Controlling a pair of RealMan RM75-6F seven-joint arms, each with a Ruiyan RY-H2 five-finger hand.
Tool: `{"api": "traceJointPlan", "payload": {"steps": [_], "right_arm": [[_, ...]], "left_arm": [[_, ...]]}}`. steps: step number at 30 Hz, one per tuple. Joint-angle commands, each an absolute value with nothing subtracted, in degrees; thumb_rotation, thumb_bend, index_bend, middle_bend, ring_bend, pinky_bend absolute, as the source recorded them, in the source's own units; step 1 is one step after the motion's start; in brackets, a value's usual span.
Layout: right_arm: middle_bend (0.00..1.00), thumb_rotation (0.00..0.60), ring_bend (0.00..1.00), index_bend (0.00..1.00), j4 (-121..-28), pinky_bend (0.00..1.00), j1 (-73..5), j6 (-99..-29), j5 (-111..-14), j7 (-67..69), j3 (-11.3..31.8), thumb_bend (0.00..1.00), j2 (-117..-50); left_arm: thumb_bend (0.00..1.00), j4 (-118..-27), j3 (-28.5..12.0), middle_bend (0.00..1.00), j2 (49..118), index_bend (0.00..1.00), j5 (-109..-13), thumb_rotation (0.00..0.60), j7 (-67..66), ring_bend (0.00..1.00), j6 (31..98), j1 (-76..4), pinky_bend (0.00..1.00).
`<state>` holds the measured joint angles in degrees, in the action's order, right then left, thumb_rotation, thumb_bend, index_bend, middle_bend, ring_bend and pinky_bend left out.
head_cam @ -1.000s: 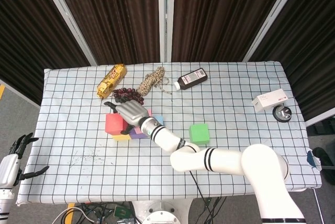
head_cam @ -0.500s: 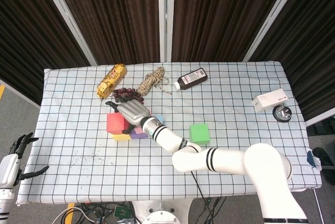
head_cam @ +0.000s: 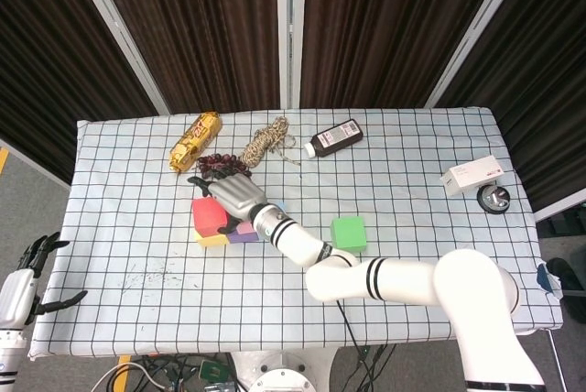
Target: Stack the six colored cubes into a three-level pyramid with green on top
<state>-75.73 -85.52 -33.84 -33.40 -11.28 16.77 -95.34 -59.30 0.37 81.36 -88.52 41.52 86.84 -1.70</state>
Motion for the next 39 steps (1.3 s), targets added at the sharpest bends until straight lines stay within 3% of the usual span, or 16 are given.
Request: {"api": "traceJointPlan", "payload": {"steps": [1,22,39], "right_arm": [[0.24,0.600,0.00,0.00,-76.1,0.00,-85.4,-34.3,-33.6,-11.2,16.9,0.12,-95.2],[0.27,0.600,0.00,0.00,-74.5,0.00,-87.2,-36.4,-29.9,-14.9,16.2,0.14,-97.6],[0.37,0.600,0.00,0.00,-74.9,0.00,-86.2,-38.4,-31.2,-15.5,17.4,0.18,-98.1]], "left_arm": [[0.00,-59.3,0.3,0.18,81.3,0.04,-88.5,0.600,41.5,0.00,86.9,-1.7,0.05],[0.00,-58.3,0.3,0.18,81.8,0.04,-88.2,0.600,42.1,0.00,86.7,-1.5,0.05],[0.00,-58.1,0.1,0.18,81.8,0.04,-88.5,0.600,42.6,0.00,87.6,-1.5,0.05]]}}
